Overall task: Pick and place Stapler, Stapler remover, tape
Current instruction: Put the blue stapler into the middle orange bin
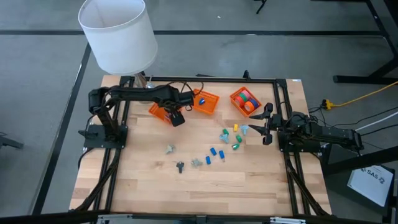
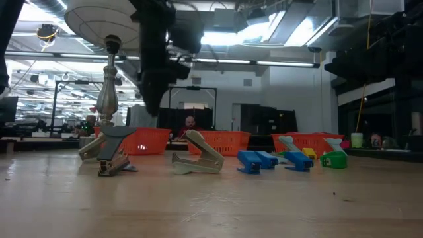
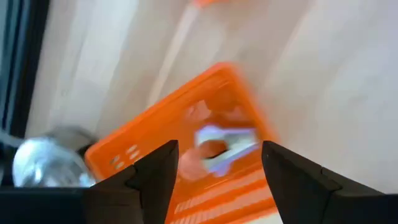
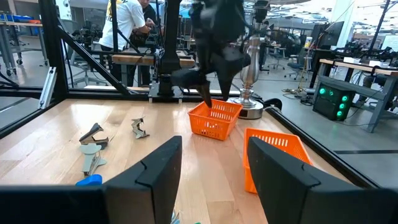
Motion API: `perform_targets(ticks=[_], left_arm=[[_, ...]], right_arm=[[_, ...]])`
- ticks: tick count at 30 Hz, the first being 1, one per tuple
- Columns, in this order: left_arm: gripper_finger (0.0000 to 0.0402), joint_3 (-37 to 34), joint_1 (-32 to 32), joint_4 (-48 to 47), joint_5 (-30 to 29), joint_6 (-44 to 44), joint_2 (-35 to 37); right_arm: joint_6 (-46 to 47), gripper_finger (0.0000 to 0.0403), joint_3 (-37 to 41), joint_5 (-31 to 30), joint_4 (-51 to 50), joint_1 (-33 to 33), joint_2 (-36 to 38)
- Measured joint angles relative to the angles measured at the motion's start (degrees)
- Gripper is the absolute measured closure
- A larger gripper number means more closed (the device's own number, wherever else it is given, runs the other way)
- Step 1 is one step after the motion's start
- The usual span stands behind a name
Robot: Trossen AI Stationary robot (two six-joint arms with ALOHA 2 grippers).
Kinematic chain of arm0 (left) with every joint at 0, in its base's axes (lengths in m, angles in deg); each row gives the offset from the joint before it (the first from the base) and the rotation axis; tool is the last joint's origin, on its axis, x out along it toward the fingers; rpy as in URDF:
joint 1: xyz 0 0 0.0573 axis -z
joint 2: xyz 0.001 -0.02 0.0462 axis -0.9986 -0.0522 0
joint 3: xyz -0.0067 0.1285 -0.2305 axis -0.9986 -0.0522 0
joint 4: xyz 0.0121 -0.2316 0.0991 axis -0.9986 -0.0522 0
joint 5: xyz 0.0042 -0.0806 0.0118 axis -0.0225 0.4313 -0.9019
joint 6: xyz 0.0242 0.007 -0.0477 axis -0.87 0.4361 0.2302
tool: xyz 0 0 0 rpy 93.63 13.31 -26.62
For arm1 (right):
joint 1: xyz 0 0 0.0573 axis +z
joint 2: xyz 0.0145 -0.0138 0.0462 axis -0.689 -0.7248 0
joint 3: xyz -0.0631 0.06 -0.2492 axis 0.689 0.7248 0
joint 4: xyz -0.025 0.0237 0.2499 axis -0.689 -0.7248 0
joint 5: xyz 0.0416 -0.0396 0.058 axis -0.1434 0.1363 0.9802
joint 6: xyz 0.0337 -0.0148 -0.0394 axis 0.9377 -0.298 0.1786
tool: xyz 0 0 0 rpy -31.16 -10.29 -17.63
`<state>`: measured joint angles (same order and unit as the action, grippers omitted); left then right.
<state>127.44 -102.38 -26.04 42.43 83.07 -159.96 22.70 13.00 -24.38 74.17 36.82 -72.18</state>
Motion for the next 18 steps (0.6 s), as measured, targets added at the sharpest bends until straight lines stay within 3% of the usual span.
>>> perform_targets(ticks=[6, 18], left_arm=[[0.0171, 3.1, 5.5, 2.5, 0.7, -5.6, 0.0], [0.018, 3.2, 17.7, 20.8, 6.7, -20.0, -0.7]], right_arm=[[0.0, 0.0214, 0.0, 0.0, 0.0, 0.0, 0.0], [0.0, 0.0214, 0.0, 0.0, 0.0, 0.0, 0.0]])
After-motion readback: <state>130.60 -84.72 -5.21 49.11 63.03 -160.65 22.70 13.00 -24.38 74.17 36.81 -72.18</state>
